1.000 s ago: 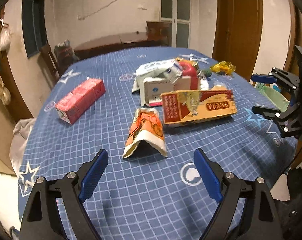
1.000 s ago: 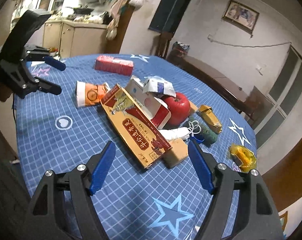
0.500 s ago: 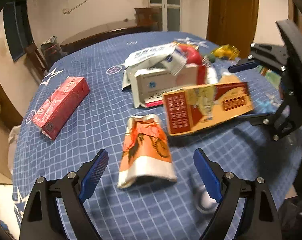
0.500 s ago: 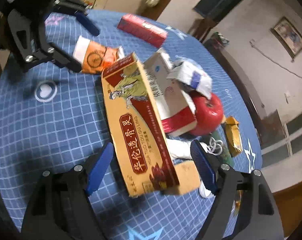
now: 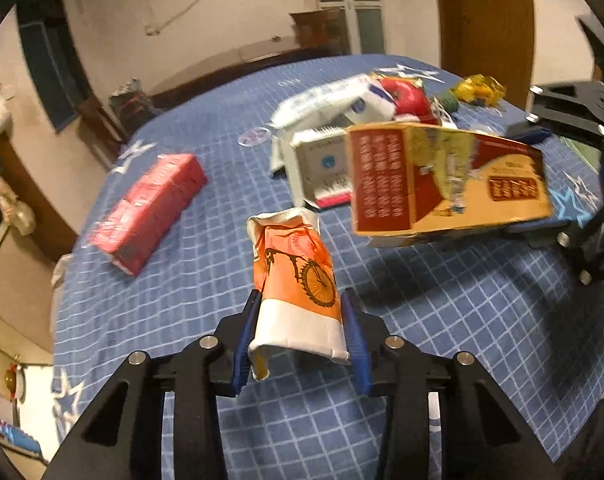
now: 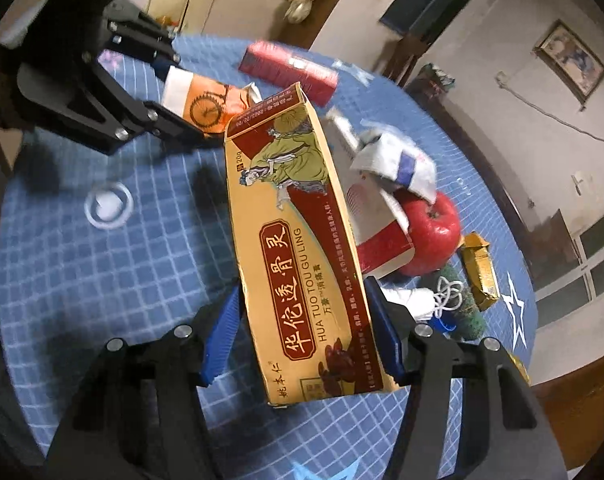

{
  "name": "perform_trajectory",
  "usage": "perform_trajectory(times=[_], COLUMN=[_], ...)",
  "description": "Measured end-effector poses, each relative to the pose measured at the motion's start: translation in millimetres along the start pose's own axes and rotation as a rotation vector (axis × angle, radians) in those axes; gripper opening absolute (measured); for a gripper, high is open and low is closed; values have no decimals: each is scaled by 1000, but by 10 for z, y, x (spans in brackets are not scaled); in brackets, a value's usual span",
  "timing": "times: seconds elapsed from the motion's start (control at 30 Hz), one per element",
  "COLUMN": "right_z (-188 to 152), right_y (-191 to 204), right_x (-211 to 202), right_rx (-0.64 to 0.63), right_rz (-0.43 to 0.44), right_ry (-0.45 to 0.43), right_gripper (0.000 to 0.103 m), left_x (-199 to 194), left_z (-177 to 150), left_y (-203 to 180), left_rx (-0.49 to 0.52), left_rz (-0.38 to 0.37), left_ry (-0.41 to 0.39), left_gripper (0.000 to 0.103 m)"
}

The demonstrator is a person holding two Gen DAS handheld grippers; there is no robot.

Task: Collect trash
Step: 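Grasp the yellow medicine box with the right tool while the left tool grasps another orange cup, then carry both items over the green bin and open both tools to release them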

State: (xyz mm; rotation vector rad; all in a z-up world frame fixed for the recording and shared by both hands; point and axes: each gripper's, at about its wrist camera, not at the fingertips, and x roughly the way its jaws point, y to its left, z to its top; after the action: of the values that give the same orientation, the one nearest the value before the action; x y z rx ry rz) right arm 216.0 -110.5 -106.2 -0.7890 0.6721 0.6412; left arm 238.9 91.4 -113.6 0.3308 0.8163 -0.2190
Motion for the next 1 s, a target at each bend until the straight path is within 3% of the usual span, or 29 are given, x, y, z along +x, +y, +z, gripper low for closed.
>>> perform_trajectory(times=[0.17,0.5,0.77,1.0], right_z=[-11,-275,-712,-1282], right_y=[-27,-362,-721,-999], right_x=[-305,-1011,-1517,-1876], right_rx=[110,435,611,745], right_rz=[-35,-166,-294,-404], right_ry=[-69,-174,-191,-144], right_gripper=[57,57,57,57], left_x=[-269,-596,-720,-764], left_z=[97,403,873,1266], left_y=[-26,-354,-1042,-1850], left_rx=[-31,-1,110,232], left_rz=[70,125,67,-32], left_ry=[-45,-127,-212,-264], left_gripper=[41,42,41,41])
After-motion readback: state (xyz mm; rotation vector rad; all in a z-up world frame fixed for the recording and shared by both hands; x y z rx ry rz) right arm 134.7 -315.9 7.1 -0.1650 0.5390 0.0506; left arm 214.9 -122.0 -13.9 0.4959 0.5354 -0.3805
